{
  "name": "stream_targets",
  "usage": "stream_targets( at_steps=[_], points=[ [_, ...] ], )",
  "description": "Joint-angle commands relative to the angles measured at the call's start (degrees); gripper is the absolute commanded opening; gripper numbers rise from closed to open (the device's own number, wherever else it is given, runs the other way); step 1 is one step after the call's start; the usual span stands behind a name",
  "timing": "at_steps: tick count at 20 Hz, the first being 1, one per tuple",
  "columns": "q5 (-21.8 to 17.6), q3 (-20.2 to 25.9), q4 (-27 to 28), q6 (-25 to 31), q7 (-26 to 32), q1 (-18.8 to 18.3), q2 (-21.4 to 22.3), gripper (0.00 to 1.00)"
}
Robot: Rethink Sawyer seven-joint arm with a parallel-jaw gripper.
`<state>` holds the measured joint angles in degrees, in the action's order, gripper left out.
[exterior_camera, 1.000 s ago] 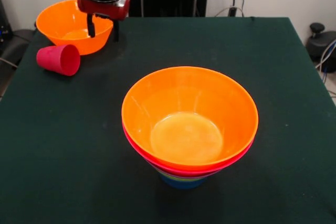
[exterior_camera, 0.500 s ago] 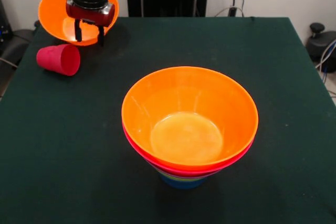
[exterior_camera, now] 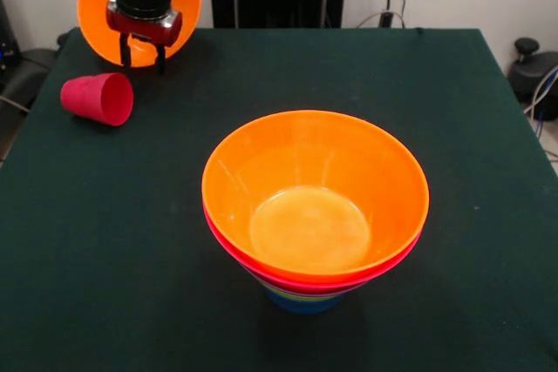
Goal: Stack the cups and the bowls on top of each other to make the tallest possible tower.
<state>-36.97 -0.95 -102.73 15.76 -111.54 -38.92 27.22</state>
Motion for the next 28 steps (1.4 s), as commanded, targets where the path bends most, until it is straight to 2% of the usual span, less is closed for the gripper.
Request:
stream_targets(
  at_steps=[1, 8, 13, 20, 23, 28],
  points=[
    [0.3, 0.9, -3.3, -1.9, -6.0, 2.2, -2.5, 1.0],
    [3.8, 2.2, -8.3, 2.5, -5.5, 3.4, 3.8, 1.0],
    [6.8, 2.7, -9.9, 4.7, -6.2, 5.2, 6.0, 1.0],
    [11.2, 1.9, -11.0, 6.2, -8.1, 9.4, 8.5, 1.0],
    [12.4, 1.1, -10.7, 5.8, -8.3, 10.9, 8.3, 1.0],
    [12.8, -0.7, -9.4, 1.4, -9.2, 12.1, 4.3, 1.0]
  ],
)
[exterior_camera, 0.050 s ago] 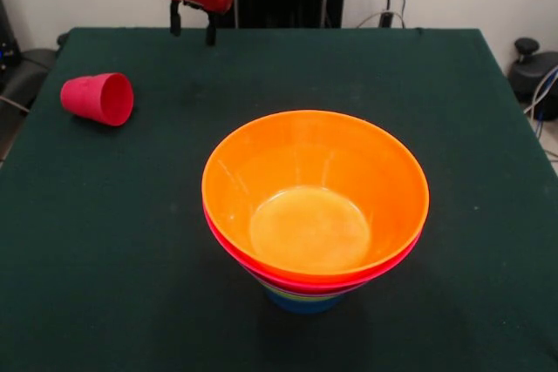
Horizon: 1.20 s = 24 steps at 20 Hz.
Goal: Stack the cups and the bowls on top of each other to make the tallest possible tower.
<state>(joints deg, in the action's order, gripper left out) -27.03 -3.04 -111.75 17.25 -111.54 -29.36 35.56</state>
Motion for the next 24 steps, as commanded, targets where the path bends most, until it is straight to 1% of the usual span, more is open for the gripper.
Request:
stream_targets(
  at_steps=[1, 6, 9, 13, 17, 20, 22, 24],
  points=[
    [2.8, 1.0, -0.5, -0.7, -9.2, 2.6, -4.4, 1.0],
    [2.7, 0.3, -1.7, -1.3, -8.1, 2.7, -3.6, 1.0],
    [2.7, 0.4, -1.3, -1.3, -7.8, 3.0, -3.6, 1.0],
    [2.7, 1.2, -0.7, -1.0, -6.9, 3.3, -2.2, 1.0],
    [3.0, 1.5, 0.0, -1.1, -6.9, 4.4, -0.2, 1.0],
    [2.7, 0.7, 0.0, -2.9, -7.8, 5.7, 2.1, 1.0],
    [2.5, 1.0, -0.5, -3.6, -7.4, 5.6, 3.8, 1.0],
    [2.5, 1.6, -1.1, -3.8, -6.9, 4.9, 4.6, 1.0]
  ],
)
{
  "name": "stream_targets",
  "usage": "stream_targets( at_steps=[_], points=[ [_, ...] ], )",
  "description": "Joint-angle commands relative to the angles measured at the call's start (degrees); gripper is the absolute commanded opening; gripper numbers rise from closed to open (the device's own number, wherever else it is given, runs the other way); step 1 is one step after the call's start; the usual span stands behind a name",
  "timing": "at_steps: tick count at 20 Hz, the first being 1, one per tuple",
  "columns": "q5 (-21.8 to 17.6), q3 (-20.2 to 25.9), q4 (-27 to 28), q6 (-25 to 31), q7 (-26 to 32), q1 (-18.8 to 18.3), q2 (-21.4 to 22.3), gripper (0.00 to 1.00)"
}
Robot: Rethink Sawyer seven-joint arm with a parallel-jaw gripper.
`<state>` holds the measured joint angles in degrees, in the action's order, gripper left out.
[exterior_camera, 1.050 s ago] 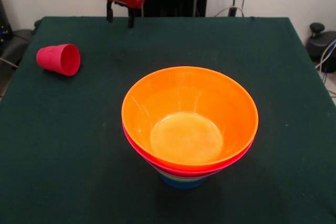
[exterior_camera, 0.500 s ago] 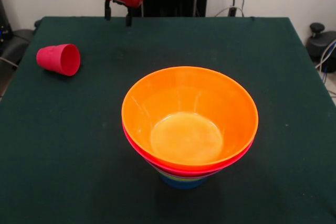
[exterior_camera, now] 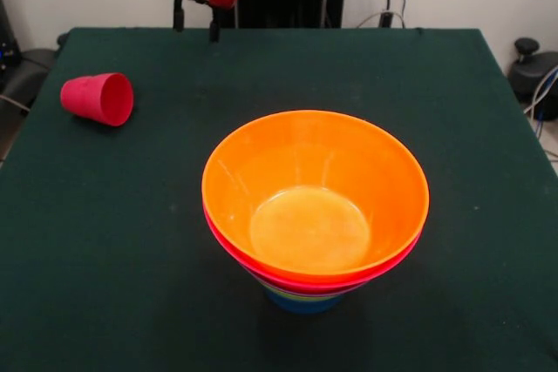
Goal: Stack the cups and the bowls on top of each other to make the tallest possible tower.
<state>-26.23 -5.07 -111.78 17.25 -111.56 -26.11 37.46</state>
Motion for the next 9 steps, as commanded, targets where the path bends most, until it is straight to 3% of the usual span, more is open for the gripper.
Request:
stream_targets(
  at_steps=[1, 9],
  points=[
    [1.7, 3.8, -1.2, -3.8, -6.7, 1.4, 2.8, 1.0],
    [0.8, 4.7, -2.5, -5.5, -5.8, -1.0, 3.2, 1.0]
  ],
)
